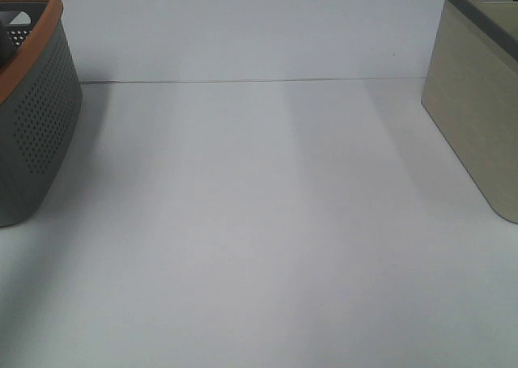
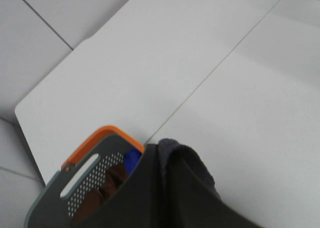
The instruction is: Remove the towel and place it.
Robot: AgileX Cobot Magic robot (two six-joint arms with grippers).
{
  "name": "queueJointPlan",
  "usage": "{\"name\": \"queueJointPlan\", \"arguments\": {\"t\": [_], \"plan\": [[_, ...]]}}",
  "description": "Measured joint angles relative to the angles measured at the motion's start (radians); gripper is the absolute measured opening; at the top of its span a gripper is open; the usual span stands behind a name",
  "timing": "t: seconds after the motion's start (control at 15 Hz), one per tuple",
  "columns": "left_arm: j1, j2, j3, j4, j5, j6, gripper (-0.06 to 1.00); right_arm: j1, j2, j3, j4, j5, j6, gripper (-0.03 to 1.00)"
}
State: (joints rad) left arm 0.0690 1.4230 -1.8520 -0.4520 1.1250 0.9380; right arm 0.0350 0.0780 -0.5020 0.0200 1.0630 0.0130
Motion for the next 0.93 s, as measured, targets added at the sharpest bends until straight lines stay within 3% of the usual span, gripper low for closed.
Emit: {"name": "queueJointPlan", "arguments": {"t": [0.2, 0.47, 0.67, 0.73, 0.93], "plan": [[-0.127, 0.003, 0.0, 0.003, -0.13, 0.02, 0.0, 0.0, 0.093, -0.031, 0.042, -0.064, -0.022, 0.96], [-0.275, 0.013, 0.0, 0.003, -0.329, 0.109, 0.0, 0.0, 0.188, -0.061, 0.248, -0.257, -0.139, 0.96], [-0.371, 0.033, -0.016, 0.0, -0.47, 0.165, 0.0, 0.0, 0.276, -0.064, 0.464, -0.342, -0.301, 0.96], [-0.415, 0.088, -0.071, 0.0, -0.482, 0.171, 0.0, 0.0, 0.331, -0.064, 0.595, -0.393, -0.449, 0.96], [-0.469, 0.217, -0.185, 0.0, -0.432, 0.174, 0.0, 0.0, 0.428, -0.066, 0.79, -0.428, -0.676, 0.96]]}}
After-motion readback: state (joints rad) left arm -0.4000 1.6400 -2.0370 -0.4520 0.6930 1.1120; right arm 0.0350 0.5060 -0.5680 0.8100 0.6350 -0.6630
